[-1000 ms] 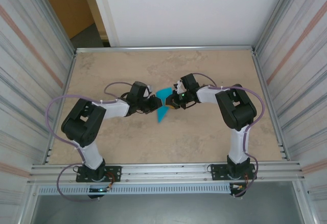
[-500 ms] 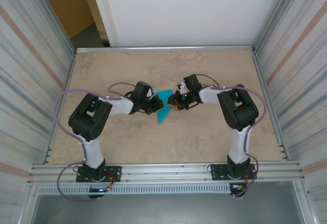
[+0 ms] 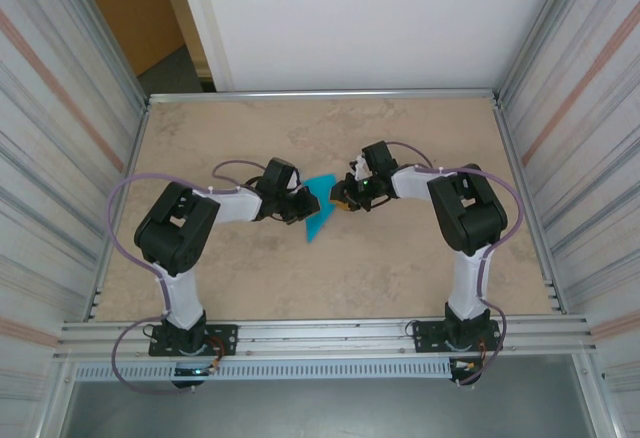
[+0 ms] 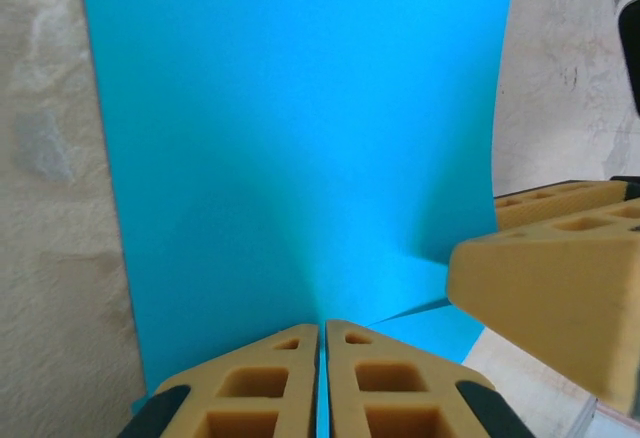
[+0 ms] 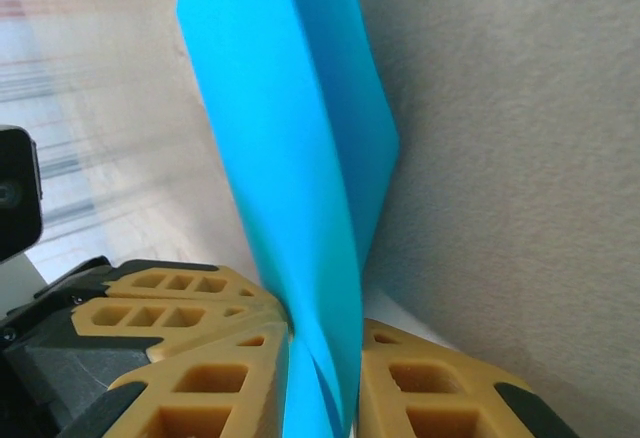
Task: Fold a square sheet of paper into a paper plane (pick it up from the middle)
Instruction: Turn over the paper at the center of the table.
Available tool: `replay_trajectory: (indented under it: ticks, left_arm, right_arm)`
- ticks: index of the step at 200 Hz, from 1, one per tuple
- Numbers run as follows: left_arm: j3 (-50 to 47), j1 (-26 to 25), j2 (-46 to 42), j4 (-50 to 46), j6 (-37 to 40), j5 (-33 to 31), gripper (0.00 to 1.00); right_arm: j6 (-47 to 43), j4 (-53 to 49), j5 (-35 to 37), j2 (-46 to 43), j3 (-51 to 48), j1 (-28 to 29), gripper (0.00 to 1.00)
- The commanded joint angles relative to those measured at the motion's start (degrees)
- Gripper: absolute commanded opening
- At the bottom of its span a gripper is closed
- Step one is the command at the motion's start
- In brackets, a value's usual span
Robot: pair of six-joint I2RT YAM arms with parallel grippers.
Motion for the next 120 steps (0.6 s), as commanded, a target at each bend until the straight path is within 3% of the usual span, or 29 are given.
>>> replay_trajectory:
  ticks: [1,74,120]
  left_arm:
    - [1.1,-0.3,-0.3,-2.7,1.9,-2.1,0.11]
    - [0.5,-0.2,-3.7,-2.1,3.3,-2.7,0.16]
    - [-0.8,-0.1,-5.6,-3.3,4.3,-3.2,0.17]
  right_arm:
    - [-0.1,-1.4,-1.9,1.4,2.2,0.7,0.23]
    - [-0.3,-4.4,-0.5,1.6,4.2,1.7,0.09]
    - [-0.6,-4.8,0.3,1.3,3.9,1.7,0.05]
